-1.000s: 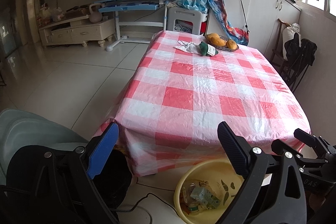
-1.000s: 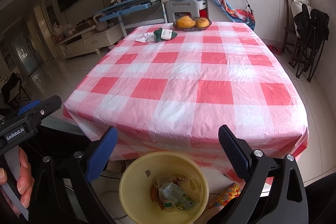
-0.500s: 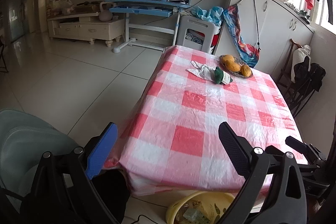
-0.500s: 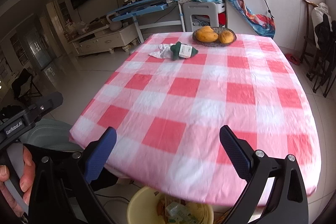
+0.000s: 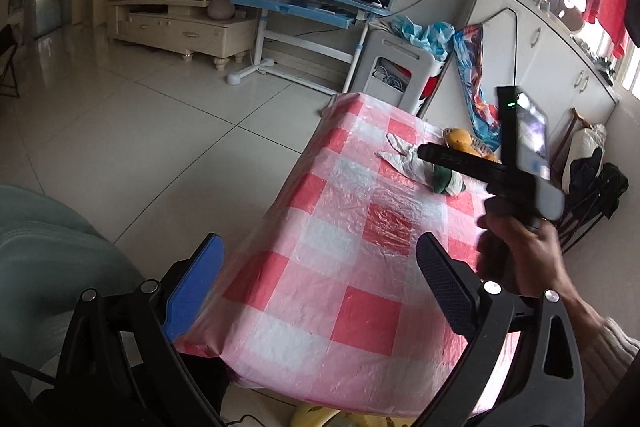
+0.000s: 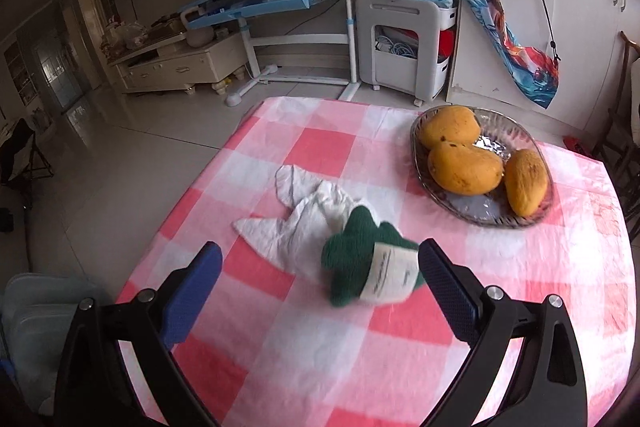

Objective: Collect trash
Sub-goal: 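Move the right tool over the table to the green plush toy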

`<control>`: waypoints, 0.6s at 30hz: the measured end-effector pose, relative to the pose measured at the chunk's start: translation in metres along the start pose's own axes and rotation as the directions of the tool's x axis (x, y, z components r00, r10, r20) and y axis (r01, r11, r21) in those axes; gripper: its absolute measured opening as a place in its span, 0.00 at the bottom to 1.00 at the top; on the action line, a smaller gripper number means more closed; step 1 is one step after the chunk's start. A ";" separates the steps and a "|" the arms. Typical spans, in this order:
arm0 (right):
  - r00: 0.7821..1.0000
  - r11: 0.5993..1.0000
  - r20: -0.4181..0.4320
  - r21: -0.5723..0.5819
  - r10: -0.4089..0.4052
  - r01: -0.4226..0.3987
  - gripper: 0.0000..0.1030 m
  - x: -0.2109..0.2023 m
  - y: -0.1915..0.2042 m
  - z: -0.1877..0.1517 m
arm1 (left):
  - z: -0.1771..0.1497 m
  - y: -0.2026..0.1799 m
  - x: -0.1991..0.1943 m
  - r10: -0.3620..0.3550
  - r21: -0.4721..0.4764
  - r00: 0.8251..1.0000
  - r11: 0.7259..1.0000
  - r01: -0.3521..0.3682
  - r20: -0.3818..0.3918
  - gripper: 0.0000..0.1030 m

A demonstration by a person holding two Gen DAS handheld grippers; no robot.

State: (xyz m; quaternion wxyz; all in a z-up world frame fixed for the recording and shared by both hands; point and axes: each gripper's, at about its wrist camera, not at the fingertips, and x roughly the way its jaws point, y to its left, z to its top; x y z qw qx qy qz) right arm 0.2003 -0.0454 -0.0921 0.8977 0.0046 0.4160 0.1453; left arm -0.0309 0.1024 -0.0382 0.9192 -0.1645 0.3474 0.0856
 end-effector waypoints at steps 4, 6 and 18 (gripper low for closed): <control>0.998 0.998 -0.046 -0.041 -0.042 0.040 0.86 0.033 0.002 0.010 | 0.002 0.001 0.005 -0.011 -0.011 1.000 1.000 0.011 -0.019 0.91; 0.996 0.998 -0.079 -0.060 -0.036 0.031 0.71 0.042 0.001 0.009 | 0.002 0.001 0.007 -0.015 -0.015 0.999 1.000 0.014 -0.032 0.91; 0.977 0.954 -0.184 -0.259 0.104 -0.150 0.37 -0.027 0.018 -0.067 | -0.008 -0.006 0.009 -0.012 0.014 0.999 1.000 0.012 -0.049 0.91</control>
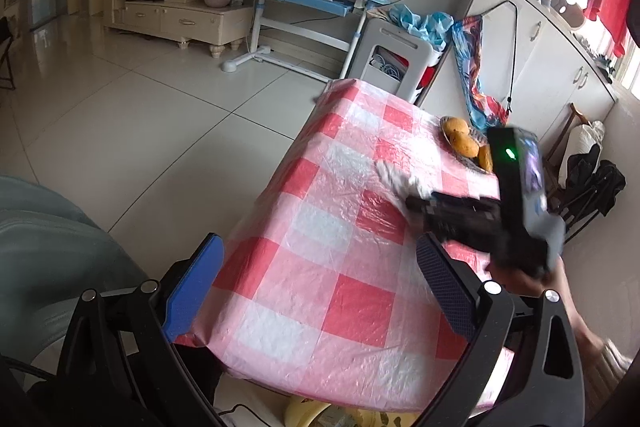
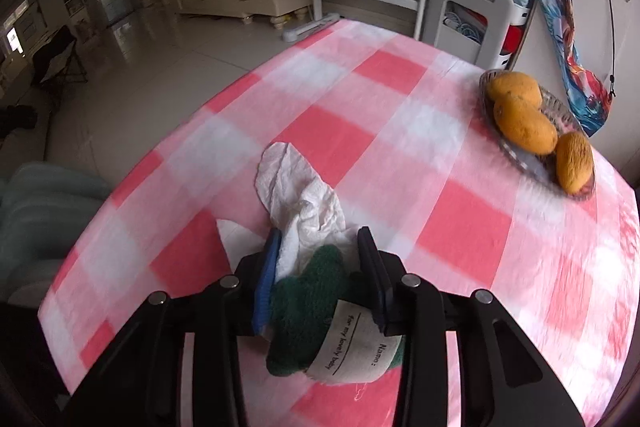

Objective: Collect trash
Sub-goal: 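Move the right tool over the table to the green plush toy, then close the right gripper on the green plush toy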

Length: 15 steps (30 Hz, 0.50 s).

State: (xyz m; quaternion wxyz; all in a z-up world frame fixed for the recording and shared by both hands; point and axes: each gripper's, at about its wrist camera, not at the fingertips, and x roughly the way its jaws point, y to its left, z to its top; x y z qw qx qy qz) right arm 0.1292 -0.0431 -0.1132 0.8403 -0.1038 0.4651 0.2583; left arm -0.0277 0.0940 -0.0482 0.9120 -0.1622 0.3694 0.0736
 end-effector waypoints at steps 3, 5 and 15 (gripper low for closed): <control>0.999 0.999 -0.025 -0.033 0.030 -0.031 0.42 -0.021 0.014 -0.031 | -0.007 -0.004 0.002 -0.004 0.024 1.000 1.000 0.005 -0.018 0.91; 0.999 0.998 -0.018 -0.030 0.048 -0.048 0.64 -0.039 0.017 -0.049 | -0.013 -0.007 0.003 -0.002 0.039 1.000 0.999 0.003 -0.030 0.91; 0.997 0.993 0.058 0.103 0.055 -0.061 0.72 -0.079 -0.001 -0.087 | -0.031 -0.026 0.010 0.043 0.122 0.999 0.992 -0.040 -0.022 0.91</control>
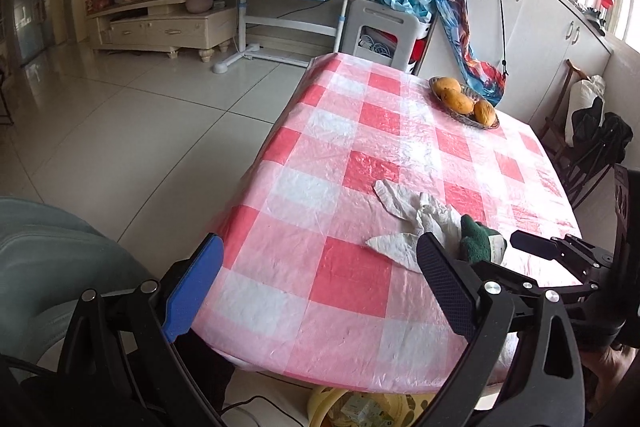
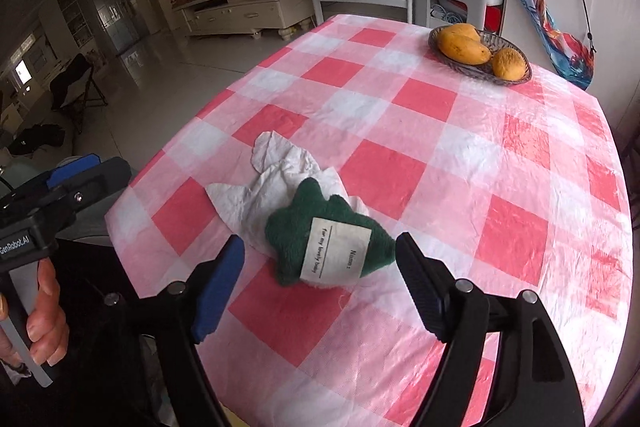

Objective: Collect trash
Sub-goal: 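Close the right gripper on the green plush toy, then grasp the white tissue with the left gripper while the right gripper holds the toy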

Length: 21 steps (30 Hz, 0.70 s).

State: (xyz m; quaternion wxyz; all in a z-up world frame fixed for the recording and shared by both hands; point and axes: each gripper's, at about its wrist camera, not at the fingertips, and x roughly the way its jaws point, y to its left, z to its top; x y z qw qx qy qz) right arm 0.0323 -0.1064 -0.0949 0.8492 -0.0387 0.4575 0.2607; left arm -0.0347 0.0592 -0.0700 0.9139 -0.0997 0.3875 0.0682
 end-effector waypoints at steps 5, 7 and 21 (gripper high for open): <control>1.000 1.000 -0.008 0.030 0.003 -0.003 0.72 0.012 -0.005 0.002 | -0.003 -0.009 0.002 0.016 0.038 1.000 0.999 -0.016 -0.003 0.91; 1.000 0.999 -0.004 0.036 0.007 -0.007 0.72 0.012 -0.006 0.000 | -0.004 -0.011 0.002 0.019 0.046 1.000 0.999 -0.019 -0.002 0.91; 0.999 0.999 0.032 0.047 0.017 -0.019 0.45 0.000 -0.008 -0.002 | -0.002 -0.011 0.001 -0.002 0.041 1.000 0.999 0.002 -0.005 0.91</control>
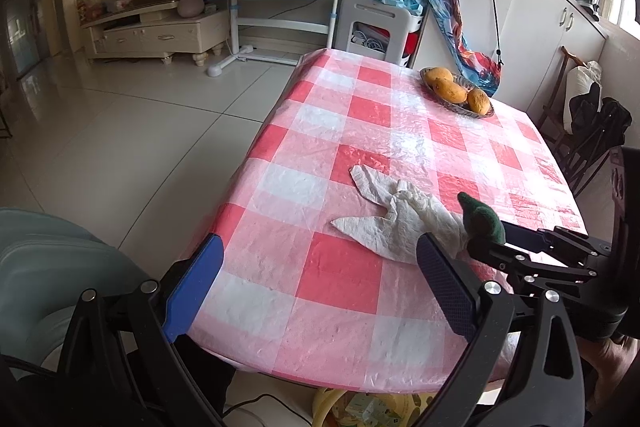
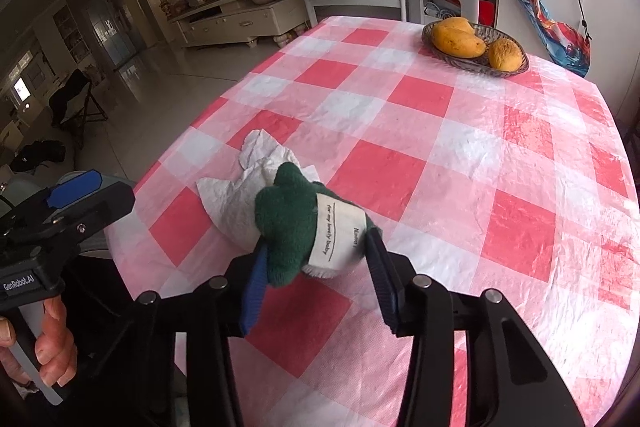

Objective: Collect trash
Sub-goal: 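Grasp the white tissue with the left gripper while the right gripper holds the toy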

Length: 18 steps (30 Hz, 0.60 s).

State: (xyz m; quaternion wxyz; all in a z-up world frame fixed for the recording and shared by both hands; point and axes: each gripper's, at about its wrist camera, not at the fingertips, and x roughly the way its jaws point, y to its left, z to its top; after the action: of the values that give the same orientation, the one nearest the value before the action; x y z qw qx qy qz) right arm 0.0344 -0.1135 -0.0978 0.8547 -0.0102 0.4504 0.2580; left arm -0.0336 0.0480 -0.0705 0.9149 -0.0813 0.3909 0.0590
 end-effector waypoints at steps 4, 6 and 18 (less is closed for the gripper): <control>1.000 1.000 0.024 0.017 -0.004 0.004 0.45 -0.009 -0.005 0.000 | 0.000 -0.005 0.001 -0.003 0.009 1.000 1.000 0.003 -0.002 0.91; 1.000 1.000 0.028 0.029 -0.009 0.008 0.45 -0.013 -0.009 -0.001 | -0.001 -0.008 0.002 -0.007 0.013 1.000 1.000 0.007 -0.004 0.91; 0.995 0.995 -0.039 0.015 -0.097 0.098 0.45 -0.016 -0.021 -0.013 | 0.006 -0.044 0.026 -0.018 0.066 0.999 0.998 0.020 -0.033 0.91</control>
State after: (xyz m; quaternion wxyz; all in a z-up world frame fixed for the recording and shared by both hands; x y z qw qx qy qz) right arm 0.0264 -0.1418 -0.0972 0.8575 -0.0297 0.4678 0.2118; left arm -0.0036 0.0073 -0.0809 0.9112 -0.0557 0.4065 0.0361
